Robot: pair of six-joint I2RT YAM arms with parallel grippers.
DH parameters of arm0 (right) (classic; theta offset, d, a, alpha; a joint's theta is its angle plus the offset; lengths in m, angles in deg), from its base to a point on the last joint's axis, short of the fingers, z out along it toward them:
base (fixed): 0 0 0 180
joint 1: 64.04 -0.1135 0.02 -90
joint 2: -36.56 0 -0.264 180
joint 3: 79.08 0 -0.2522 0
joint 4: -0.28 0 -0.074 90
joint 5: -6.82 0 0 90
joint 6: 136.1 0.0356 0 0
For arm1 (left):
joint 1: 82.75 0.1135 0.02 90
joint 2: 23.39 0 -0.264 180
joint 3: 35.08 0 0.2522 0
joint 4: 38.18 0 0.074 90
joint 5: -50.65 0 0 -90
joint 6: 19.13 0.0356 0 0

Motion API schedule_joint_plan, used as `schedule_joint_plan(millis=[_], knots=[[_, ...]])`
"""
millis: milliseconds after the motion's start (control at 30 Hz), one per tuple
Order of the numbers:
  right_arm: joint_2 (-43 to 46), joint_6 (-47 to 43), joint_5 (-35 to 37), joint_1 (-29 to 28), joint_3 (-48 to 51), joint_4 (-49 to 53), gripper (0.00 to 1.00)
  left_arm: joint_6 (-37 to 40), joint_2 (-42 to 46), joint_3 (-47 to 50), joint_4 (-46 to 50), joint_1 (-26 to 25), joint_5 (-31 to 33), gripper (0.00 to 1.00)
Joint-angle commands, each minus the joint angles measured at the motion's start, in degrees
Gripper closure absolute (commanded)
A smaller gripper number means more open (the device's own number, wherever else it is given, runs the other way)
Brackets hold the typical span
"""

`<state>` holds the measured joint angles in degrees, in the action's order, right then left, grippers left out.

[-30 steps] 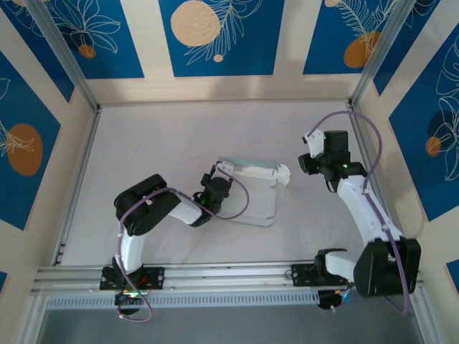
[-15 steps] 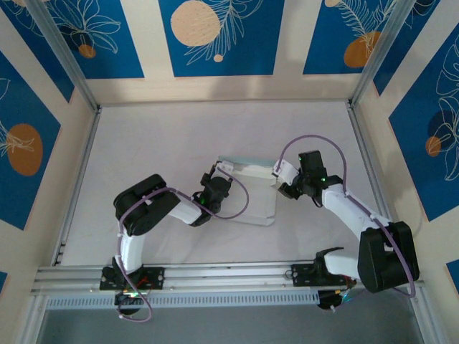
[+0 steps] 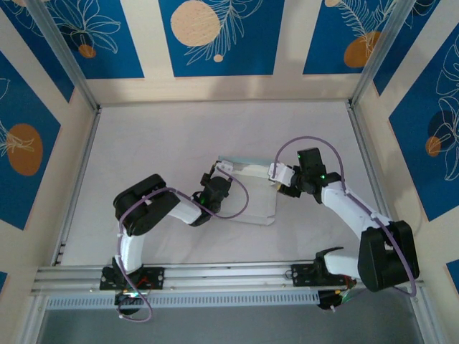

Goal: Fold the paper box

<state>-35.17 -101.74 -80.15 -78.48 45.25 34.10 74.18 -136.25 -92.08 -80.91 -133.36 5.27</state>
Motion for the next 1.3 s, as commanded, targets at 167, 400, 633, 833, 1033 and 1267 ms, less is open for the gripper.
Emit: schedule_joint_plan(millis=[167, 400, 633, 833, 1033, 1267], knots=[[-4.9, -10.1, 9.9, -1.0, -2.0, -7.4, 0.64, -0.1, -0.1, 0.8, 4.7, 0.9, -1.3, 1.00], [-7.1, -7.3, 13.2, 1.7, -3.2, -13.3, 0.79, -1.1, -0.1, 1.1, 4.7, 1.3, -1.7, 1.00], [-9.0, -7.4, 11.2, 3.0, -3.8, -14.1, 0.78, -0.9, -0.3, 1.2, 4.7, 1.4, -1.7, 1.00], [-9.2, -8.5, 8.9, 4.3, -3.1, -15.7, 0.72, -1.0, -0.2, 1.2, 4.7, 1.6, -1.5, 1.00], [-9.0, -6.5, 3.4, 3.7, -3.9, -14.3, 0.60, -1.3, -0.3, 1.1, 4.8, 1.6, -2.2, 1.00], [-8.6, -4.5, 1.1, 0.1, -4.6, -12.6, 0.58, -1.7, -0.4, 1.0, 4.7, 1.6, -3.0, 1.00]])
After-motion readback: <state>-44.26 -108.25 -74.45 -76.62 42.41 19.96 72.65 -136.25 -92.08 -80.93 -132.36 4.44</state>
